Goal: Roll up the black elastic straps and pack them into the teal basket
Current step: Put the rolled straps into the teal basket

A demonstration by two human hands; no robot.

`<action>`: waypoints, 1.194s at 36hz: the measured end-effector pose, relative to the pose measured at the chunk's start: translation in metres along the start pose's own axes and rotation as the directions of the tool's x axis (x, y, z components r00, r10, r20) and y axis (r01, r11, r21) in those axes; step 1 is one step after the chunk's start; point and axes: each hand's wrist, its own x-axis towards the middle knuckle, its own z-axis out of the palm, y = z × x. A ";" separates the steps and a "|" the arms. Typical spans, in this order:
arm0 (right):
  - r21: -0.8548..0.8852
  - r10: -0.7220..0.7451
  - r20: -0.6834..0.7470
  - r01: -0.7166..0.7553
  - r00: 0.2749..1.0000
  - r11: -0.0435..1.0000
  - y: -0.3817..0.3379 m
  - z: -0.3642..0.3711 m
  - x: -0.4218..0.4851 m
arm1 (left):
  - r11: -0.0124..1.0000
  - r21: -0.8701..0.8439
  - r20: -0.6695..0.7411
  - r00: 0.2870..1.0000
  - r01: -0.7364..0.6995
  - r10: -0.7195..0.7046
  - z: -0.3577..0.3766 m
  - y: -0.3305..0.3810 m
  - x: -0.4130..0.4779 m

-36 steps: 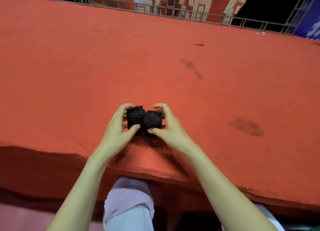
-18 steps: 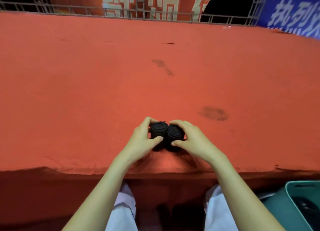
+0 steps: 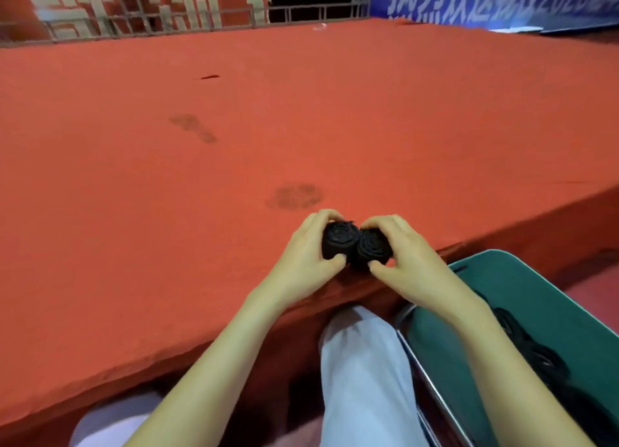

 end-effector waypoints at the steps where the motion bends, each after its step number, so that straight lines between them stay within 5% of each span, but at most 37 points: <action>1: -0.010 0.034 -0.006 -0.035 0.999 0.999 0.008 -0.007 -0.008 | 1.000 -0.003 0.030 1.000 -0.011 0.011 0.012 0.005 0.005; 22: -0.113 0.546 -0.011 -0.544 0.837 0.831 0.129 -0.080 -0.148 | 0.996 -0.012 0.518 0.851 -0.091 0.084 0.199 0.078 0.033; 29: -0.232 0.683 0.214 -0.643 0.698 0.730 0.157 -0.091 -0.176 | 0.996 0.024 0.728 0.685 -0.090 0.044 0.245 0.095 0.020; 37: -0.438 0.714 0.519 -0.571 0.470 0.695 0.183 -0.081 -0.189 | 0.973 0.153 0.928 0.363 -0.173 -0.081 0.272 0.097 0.011; 43: -0.457 0.683 0.636 -0.539 0.358 0.708 0.199 -0.066 -0.187 | 0.962 0.160 0.954 0.283 -0.220 -0.094 0.292 0.105 0.004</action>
